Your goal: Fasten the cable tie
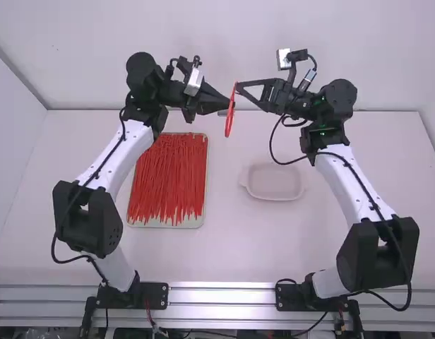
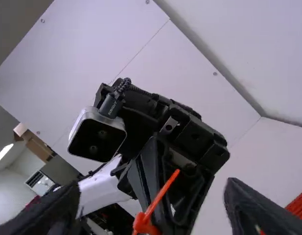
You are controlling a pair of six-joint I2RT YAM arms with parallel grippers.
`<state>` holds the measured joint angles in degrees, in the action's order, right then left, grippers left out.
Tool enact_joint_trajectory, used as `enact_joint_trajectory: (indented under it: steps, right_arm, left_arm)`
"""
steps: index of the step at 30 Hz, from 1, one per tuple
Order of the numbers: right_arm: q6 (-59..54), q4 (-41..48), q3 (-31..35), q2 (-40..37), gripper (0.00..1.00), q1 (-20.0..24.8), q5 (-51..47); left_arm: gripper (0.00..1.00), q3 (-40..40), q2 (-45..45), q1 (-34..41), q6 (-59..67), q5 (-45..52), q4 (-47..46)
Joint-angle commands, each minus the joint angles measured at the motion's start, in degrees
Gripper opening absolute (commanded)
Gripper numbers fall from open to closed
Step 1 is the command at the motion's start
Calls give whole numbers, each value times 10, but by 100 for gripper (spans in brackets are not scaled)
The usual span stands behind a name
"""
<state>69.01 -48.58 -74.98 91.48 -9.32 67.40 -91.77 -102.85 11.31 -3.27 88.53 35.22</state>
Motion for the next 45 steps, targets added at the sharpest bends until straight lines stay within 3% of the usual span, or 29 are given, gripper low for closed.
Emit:
enact_joint_trajectory:
  steps: [1, 7, 14, 18, 26, 45]
  right_arm:
    - [2, -3, -8, 2, 69, -10, 5]
    - [2, -3, -8, 2, 40, -15, 11]
    - [2, -3, -8, 2, 17, -15, 14]
    - [2, -3, -8, 2, 15, -15, 16]
    - [2, -3, -8, 2, 0, -15, 22]
    - [4, -6, -8, 2, 0, 7, 36]
  left_arm:
    - [2, -2, 13, 3, -4, 11, 2]
    - [2, -2, 13, 16, 2, 8, -13]
    - [2, 9, 13, 11, 0, 4, 3]
    - [2, 17, 13, 14, 0, 4, 15]
    - [2, 21, 13, 14, 0, 5, 17]
    - [2, 26, 13, 16, 15, 6, -24]
